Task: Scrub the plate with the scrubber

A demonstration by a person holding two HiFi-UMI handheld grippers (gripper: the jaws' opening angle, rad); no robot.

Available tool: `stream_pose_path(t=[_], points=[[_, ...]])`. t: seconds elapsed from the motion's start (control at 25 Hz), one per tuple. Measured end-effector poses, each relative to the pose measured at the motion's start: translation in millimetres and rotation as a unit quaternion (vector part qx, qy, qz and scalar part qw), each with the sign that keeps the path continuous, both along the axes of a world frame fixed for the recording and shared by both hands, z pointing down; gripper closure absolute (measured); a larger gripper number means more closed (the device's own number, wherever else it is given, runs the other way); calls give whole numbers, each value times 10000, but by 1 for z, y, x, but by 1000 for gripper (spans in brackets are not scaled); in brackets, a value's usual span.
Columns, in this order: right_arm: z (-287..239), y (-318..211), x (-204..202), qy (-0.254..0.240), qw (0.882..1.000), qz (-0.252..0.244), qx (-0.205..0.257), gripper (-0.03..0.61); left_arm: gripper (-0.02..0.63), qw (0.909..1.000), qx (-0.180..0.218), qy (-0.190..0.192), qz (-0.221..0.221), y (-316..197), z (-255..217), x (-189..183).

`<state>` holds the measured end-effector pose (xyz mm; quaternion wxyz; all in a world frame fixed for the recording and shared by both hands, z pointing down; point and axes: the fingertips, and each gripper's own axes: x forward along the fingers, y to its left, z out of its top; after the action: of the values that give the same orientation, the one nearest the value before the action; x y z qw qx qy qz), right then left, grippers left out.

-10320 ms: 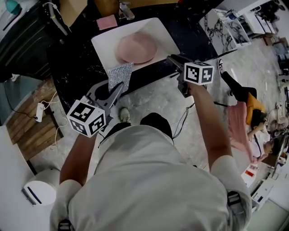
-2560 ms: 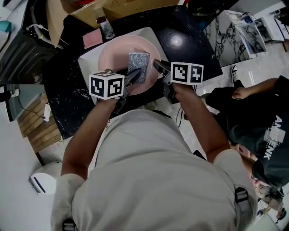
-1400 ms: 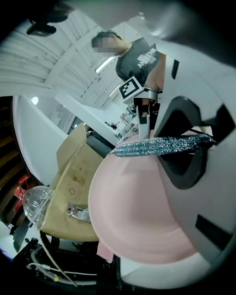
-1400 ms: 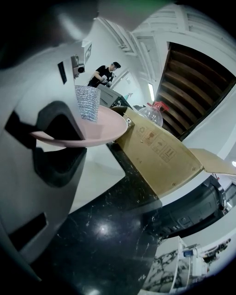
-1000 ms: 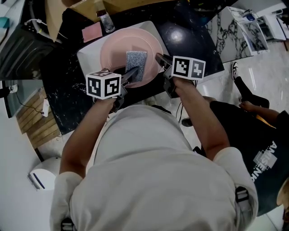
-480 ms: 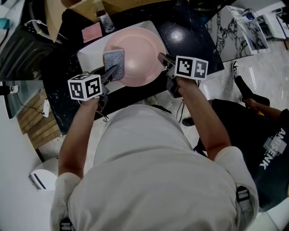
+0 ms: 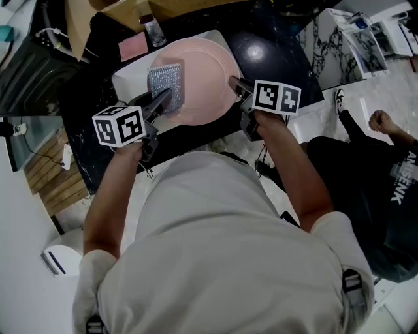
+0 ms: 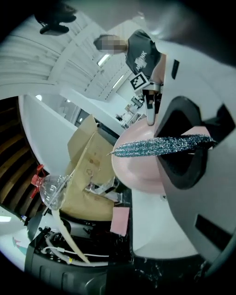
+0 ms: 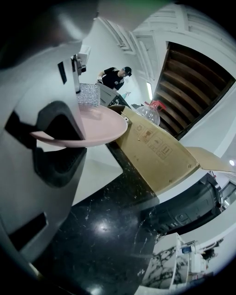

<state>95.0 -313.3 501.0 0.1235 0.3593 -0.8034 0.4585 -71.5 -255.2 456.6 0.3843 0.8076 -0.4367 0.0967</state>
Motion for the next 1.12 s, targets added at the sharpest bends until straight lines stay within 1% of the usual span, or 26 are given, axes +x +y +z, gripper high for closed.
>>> stream_pose_path(t=[0.12, 0.24, 0.32, 0.44, 0.6, 0.8, 0.92, 1.12], points=[[-3, -2, -3, -3, 10000, 31, 52, 557, 545, 9991, -26, 282, 323, 5, -4, 42], [-5, -3, -9, -54, 9999, 54, 98, 557, 545, 9971, -96, 471, 583, 4, 0, 78], [-6, -2, -15, -61, 9999, 59, 132, 557, 545, 9960, -135, 570, 669, 1, 3, 93], [-4, 4, -21, -51, 9999, 34, 133, 557, 546, 9957, -232, 596, 675, 2, 12, 100], [-3, 8, -20, -75, 9999, -18, 74, 557, 546, 9959, -390, 538, 615, 7, 23, 86], [-5, 6, -15, -45, 9999, -7, 131, 554, 545, 9970, -435, 274, 570, 17, 32, 59], [-5, 5, -11, -52, 9999, 24, 95, 554, 545, 9978, -424, 147, 498, 23, 35, 39], [-2, 8, -11, -40, 10000, -26, 58, 554, 545, 9990, -305, -229, 231, 22, 35, 0]])
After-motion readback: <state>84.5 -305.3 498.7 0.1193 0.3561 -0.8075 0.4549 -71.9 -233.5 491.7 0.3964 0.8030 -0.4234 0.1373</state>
